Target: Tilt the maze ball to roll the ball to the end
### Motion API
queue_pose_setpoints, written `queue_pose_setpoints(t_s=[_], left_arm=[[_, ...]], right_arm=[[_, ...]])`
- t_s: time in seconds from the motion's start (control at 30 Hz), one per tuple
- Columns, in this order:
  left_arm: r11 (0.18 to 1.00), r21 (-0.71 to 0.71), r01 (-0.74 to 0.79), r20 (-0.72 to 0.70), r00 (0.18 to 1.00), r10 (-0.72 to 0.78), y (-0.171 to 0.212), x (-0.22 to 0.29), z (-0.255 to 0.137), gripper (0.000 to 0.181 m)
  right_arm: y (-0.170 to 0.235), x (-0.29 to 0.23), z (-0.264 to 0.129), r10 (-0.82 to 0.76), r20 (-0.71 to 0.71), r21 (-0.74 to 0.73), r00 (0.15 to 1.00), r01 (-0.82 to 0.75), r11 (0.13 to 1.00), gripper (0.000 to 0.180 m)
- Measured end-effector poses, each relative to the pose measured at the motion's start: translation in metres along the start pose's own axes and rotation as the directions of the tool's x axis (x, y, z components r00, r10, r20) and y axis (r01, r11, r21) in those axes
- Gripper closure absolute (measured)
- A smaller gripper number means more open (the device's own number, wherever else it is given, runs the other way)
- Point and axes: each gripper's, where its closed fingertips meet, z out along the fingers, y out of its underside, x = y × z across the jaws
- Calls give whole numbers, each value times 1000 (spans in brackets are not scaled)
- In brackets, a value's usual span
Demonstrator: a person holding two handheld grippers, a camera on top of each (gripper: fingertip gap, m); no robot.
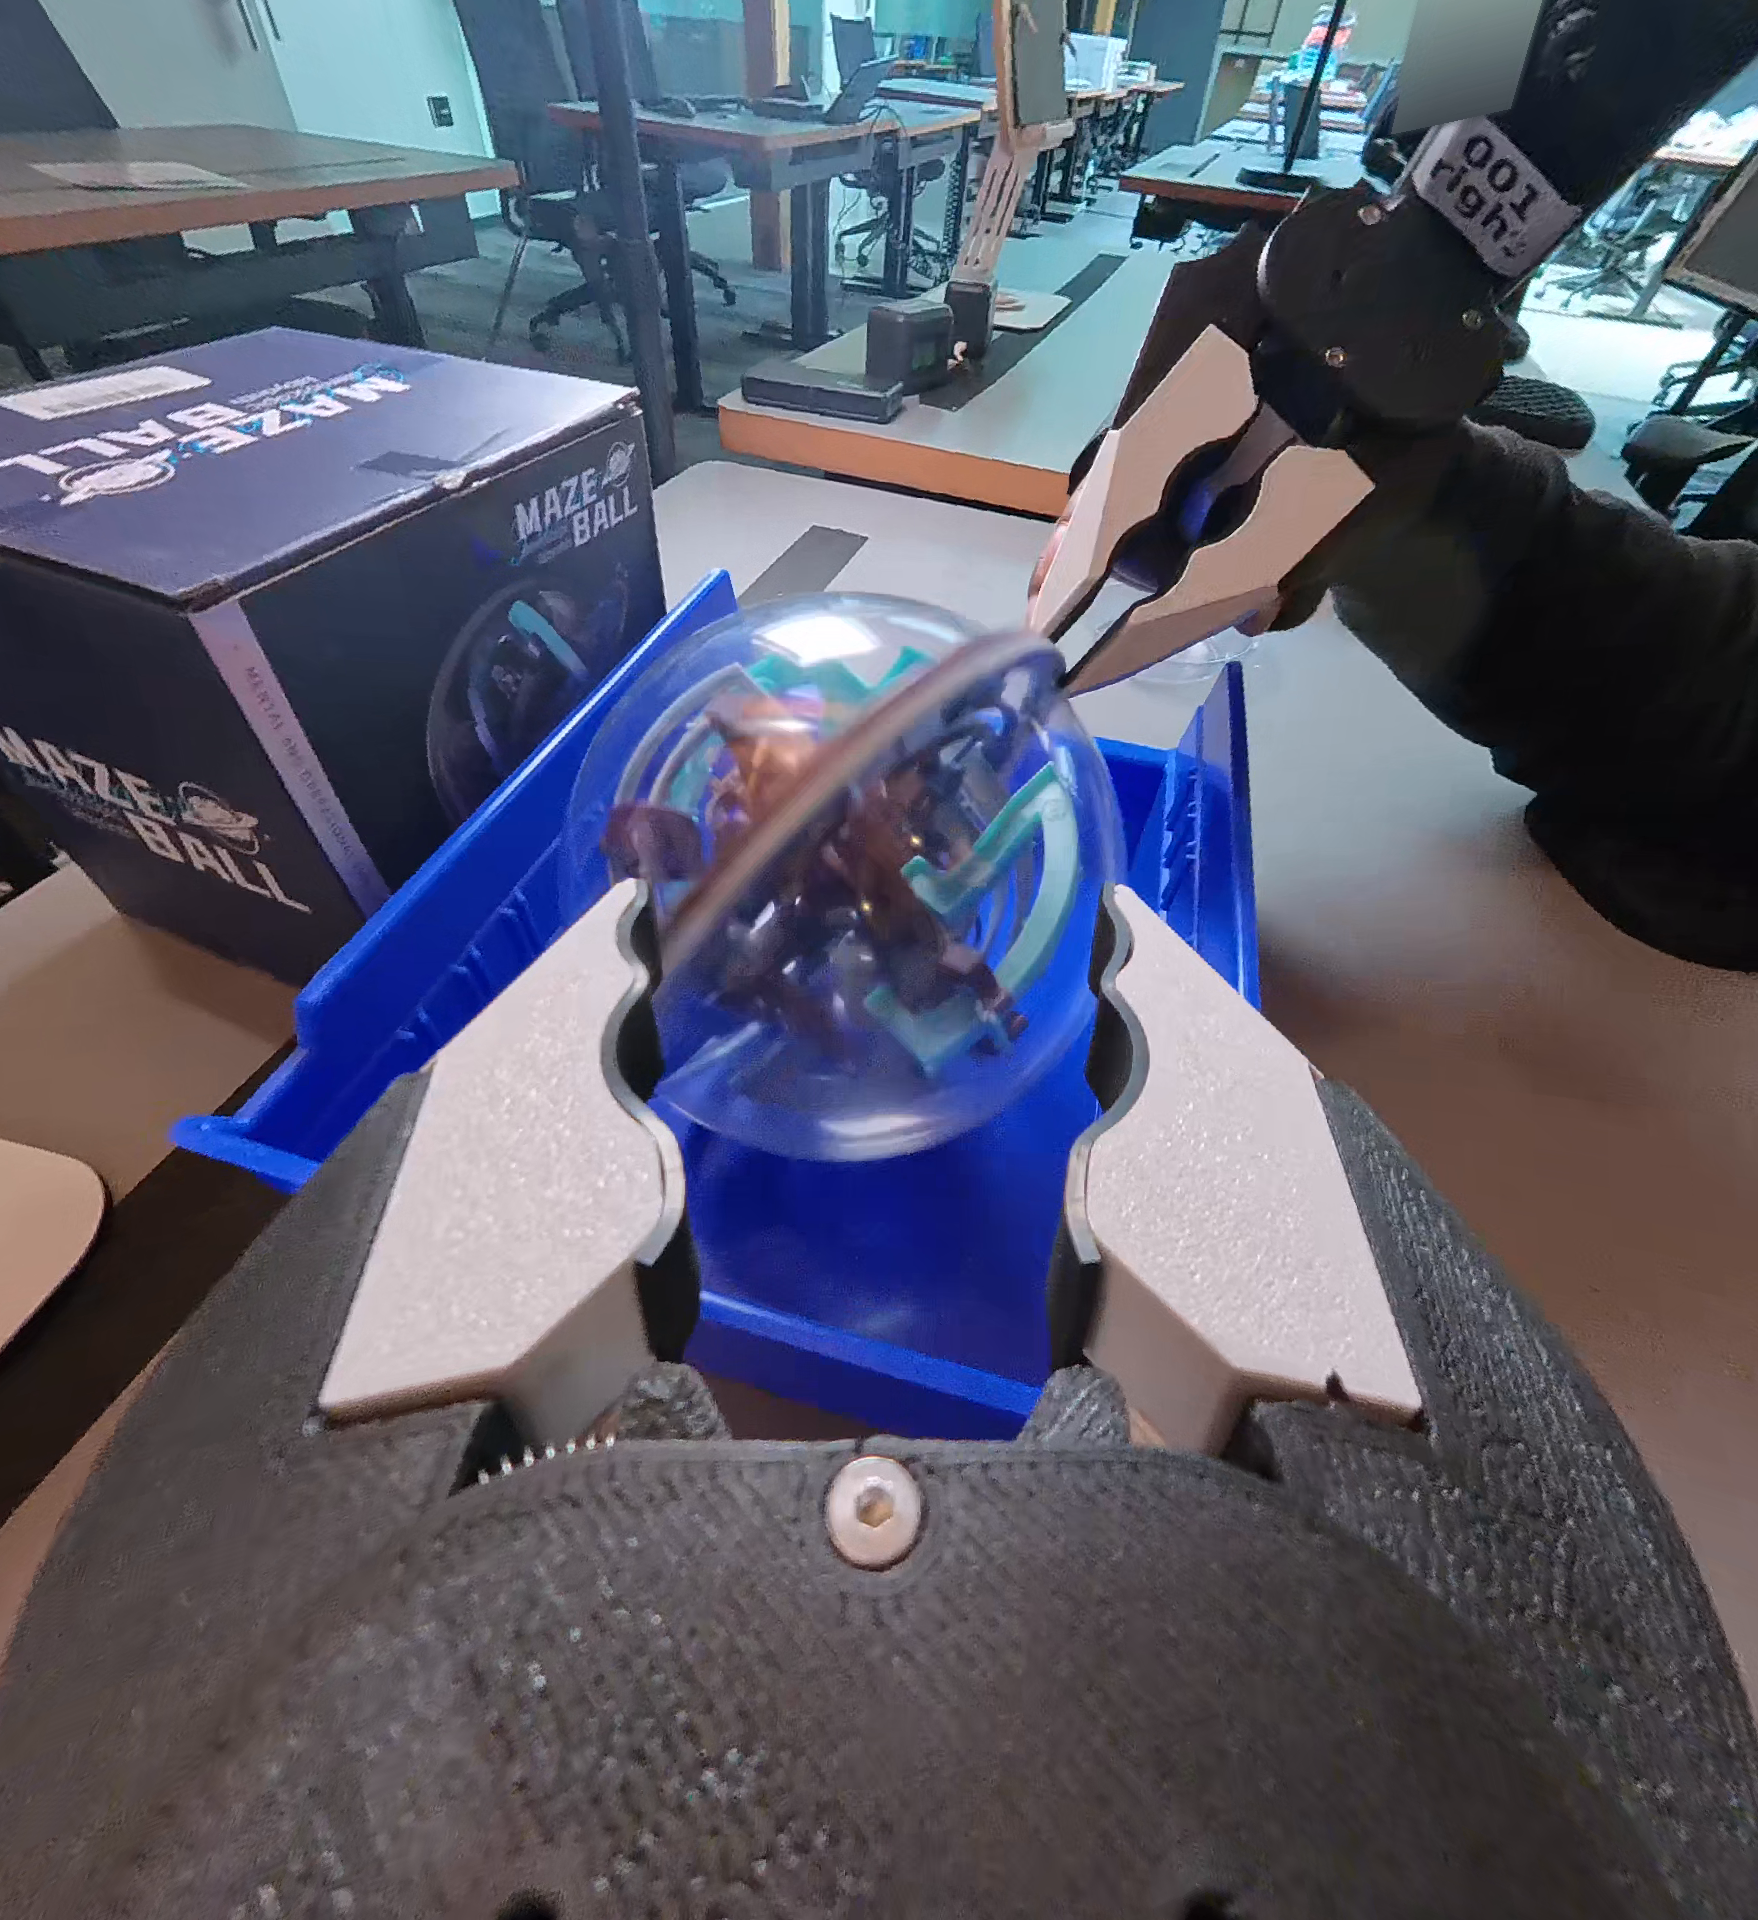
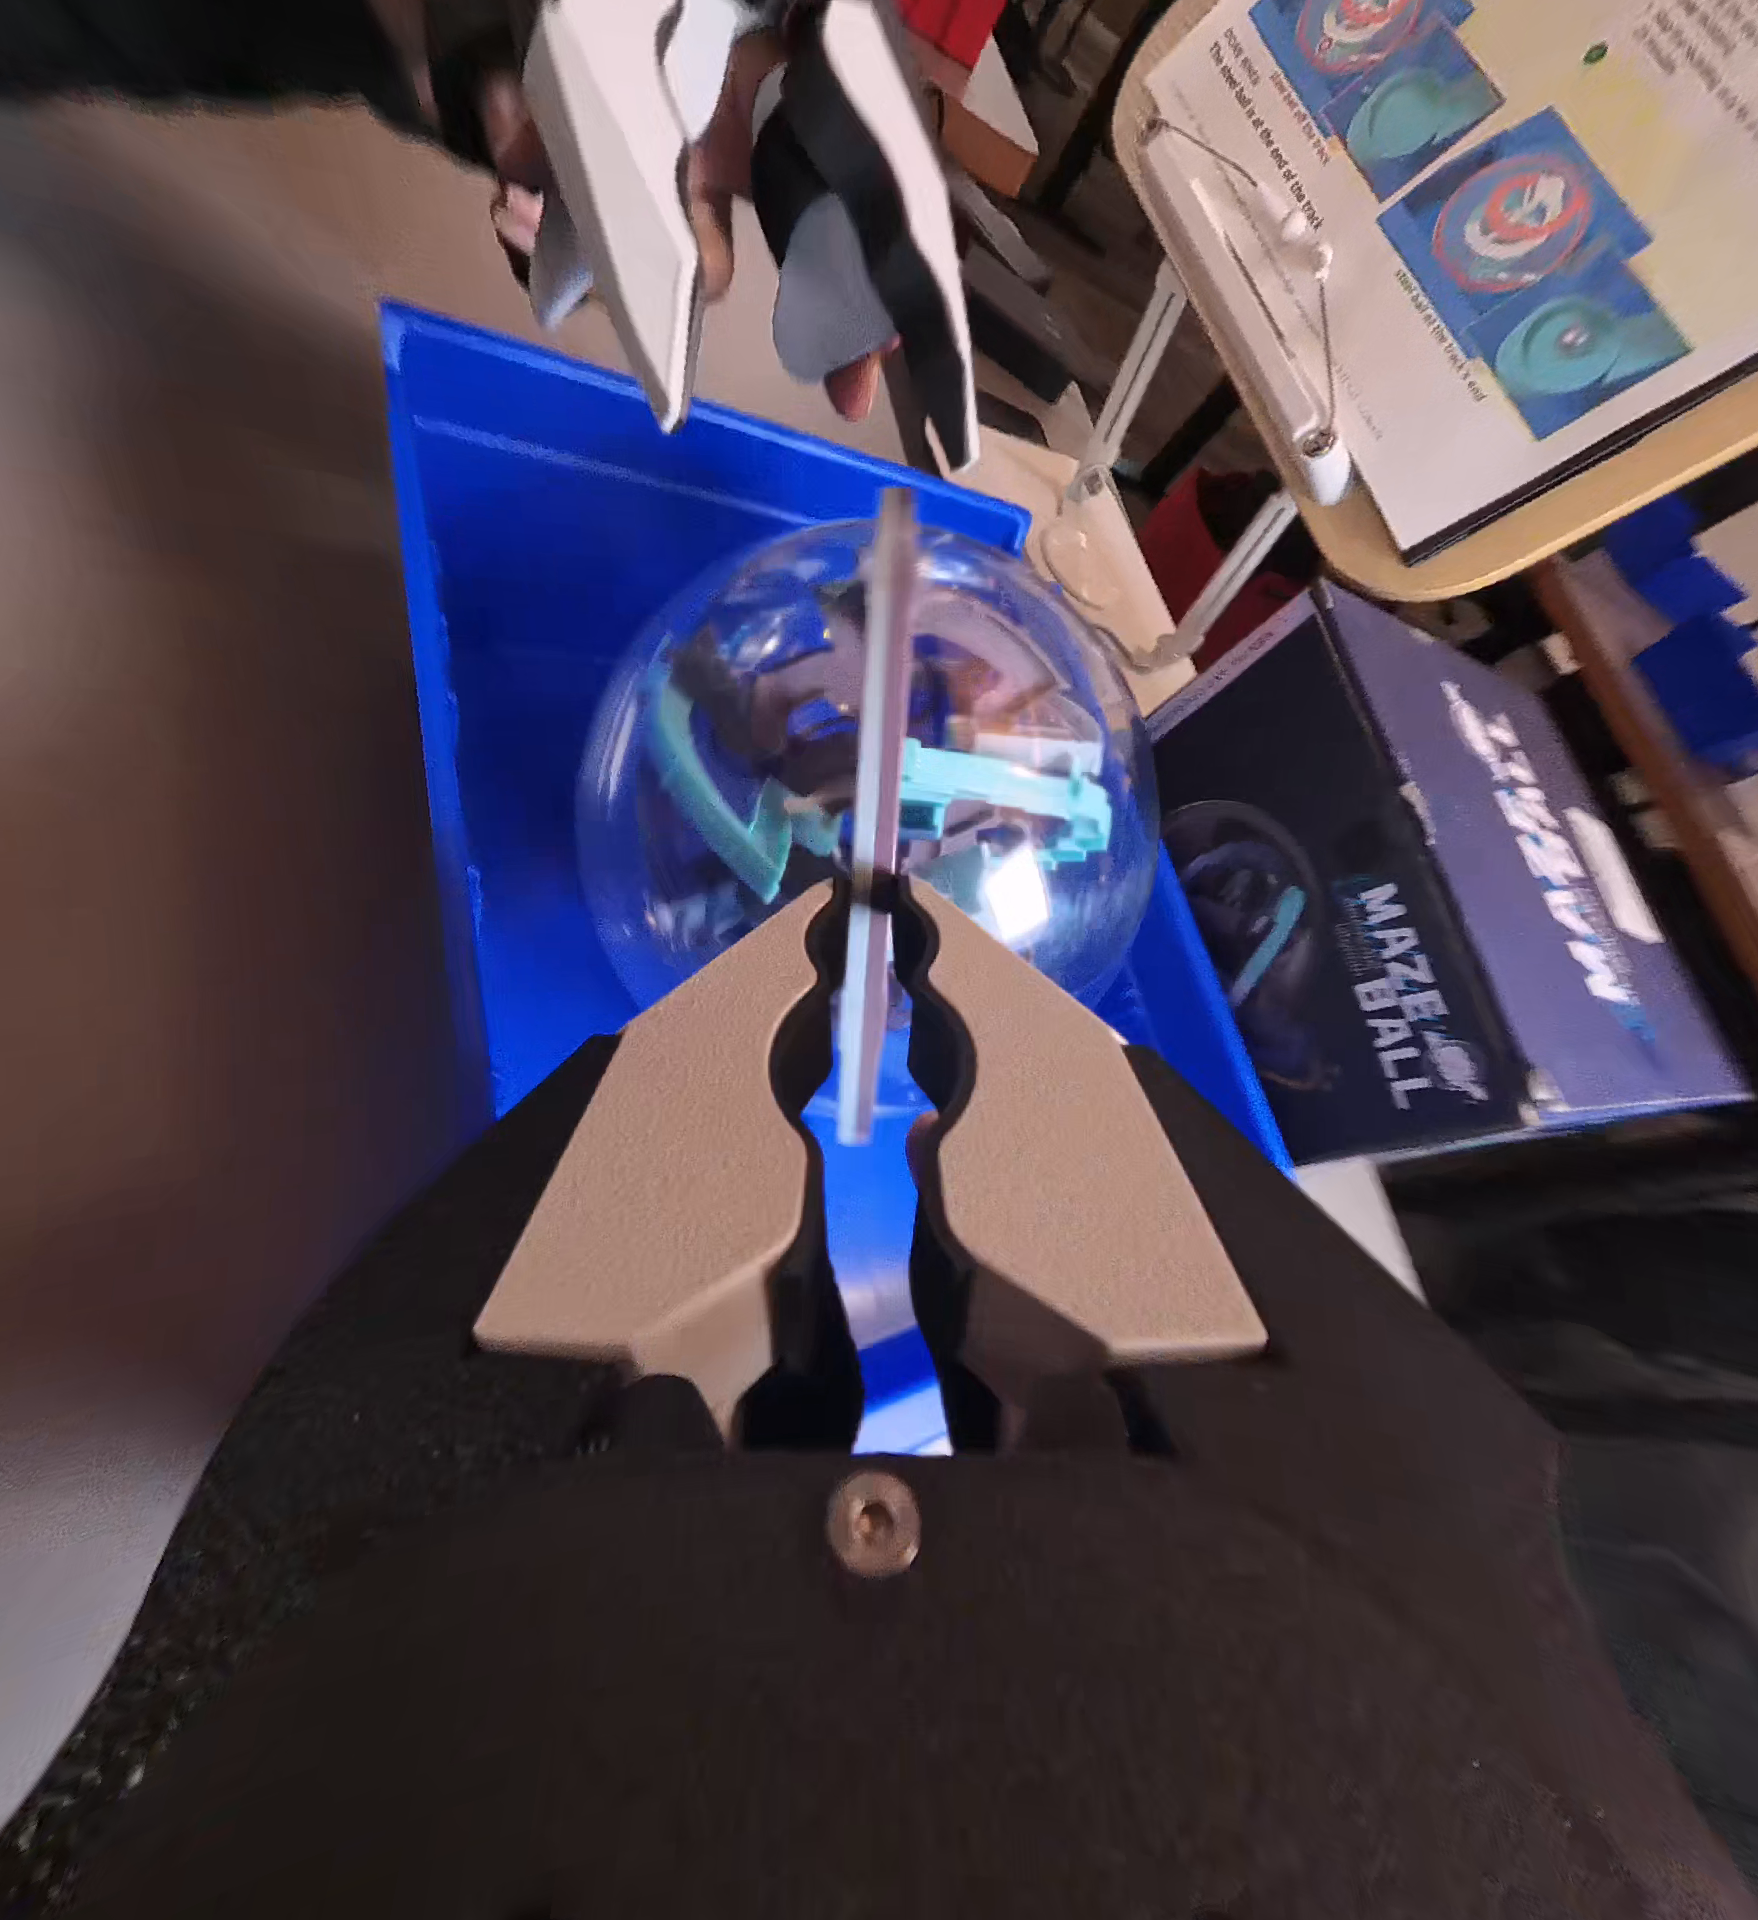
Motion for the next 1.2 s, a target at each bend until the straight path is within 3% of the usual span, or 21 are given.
queue_pose_setpoints(t_s=[0.3, 0.47, 0.57, 0.77, 0.9, 1.0, 1.07, 1.13, 1.2], left_arm=[[990, -91, -110, 0, 994, 111, -10, 20, 6, 96], [974, -121, -193, 26, 980, 198, -14, 39, 9, 96], [973, -119, -197, 25, 979, 201, -15, 47, 13, 95], [985, -104, -136, 19, 990, 138, -19, 50, 25, 89], [992, -63, -113, 41, 992, 116, -20, 44, 30, 89], [993, -91, -72, 39, 996, 76, -15, 34, 33, 84], [993, -114, -45, 47, 998, 51, -14, 23, 34, 81], [989, -141, -50, 63, 996, 59, -12, 8, 34, 80], [982, -185, -24, 46, 998, 33, -4, -2, 34, 75]], right_arm=[[-4, 1, -22, -398, -179, -217, 900, 358, 908, 174], [-17, 9, -49, -493, -227, -259, 840, 435, 862, 175], [-50, 23, -72, -522, -343, -230, 781, 469, 853, 180], [-90, 28, -106, -376, -356, -130, 855, 353, 926, 180], [-62, 39, -112, -169, -412, -17, 895, 178, 984, 171], [-21, 47, -99, 86, -340, 80, 937, -62, 995, 164], [3, 48, -87, 214, -248, 119, 945, -189, 975, 151], [26, 44, -73, 321, -131, 91, 938, -312, 946, 123], [42, 39, -58, 398, -42, 60, 917, -395, 917, 110]])
